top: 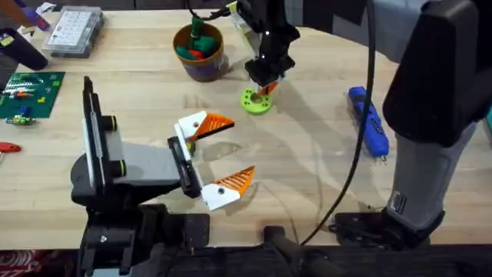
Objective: Pick up the gripper from the table and insert it into the empty holder that is missing its gripper. Then pick up a screw, insert it into the mounting hole, and use the screwdriver to tighten it. Finally, clean up the table by picking up the vegetable and placing it into the bucket.
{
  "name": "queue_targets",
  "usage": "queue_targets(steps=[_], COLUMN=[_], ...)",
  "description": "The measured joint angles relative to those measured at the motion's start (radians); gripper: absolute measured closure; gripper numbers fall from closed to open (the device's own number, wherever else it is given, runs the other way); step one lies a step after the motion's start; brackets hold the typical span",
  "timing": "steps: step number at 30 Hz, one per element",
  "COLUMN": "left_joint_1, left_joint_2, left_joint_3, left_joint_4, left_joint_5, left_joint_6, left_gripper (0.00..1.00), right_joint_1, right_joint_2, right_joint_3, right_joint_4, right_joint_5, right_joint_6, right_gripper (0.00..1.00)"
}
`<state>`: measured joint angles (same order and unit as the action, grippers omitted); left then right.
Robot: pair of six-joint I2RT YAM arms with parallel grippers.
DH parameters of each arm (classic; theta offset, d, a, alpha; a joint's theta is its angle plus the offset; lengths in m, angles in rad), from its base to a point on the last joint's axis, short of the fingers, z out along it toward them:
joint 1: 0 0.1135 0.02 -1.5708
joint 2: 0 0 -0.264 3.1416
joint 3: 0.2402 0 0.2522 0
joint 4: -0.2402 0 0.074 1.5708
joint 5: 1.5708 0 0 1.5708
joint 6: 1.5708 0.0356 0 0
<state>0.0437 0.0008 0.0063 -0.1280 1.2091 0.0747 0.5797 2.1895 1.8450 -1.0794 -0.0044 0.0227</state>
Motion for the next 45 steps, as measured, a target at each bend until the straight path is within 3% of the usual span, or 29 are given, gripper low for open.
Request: queue_targets(steps=[25, 36, 45], left_joint_1=[0.0, 0.0, 0.0], left_joint_2=[0.0, 0.0, 0.0], left_joint_3=[0.0, 0.0, 0.0], left_joint_4=[0.0, 0.0, 0.0], left_joint_5=[0.0, 0.0, 0.0], left_joint_6=[0.0, 0.0, 0.0], left_gripper=[0.014, 0.014, 0.014], right_joint_1=[0.0, 0.0, 0.005], right_joint_2=[-0.02, -0.286, -0.425], right_joint_3=[0.0, 0.001, 0.002], right_joint_4=[-0.004, -0.092, -0.128], right_joint_5=[0.0, 0.0, 0.0], right_joint_6=[0.0, -0.039, -0.058], right_gripper=[0.998, 0.998, 0.998])
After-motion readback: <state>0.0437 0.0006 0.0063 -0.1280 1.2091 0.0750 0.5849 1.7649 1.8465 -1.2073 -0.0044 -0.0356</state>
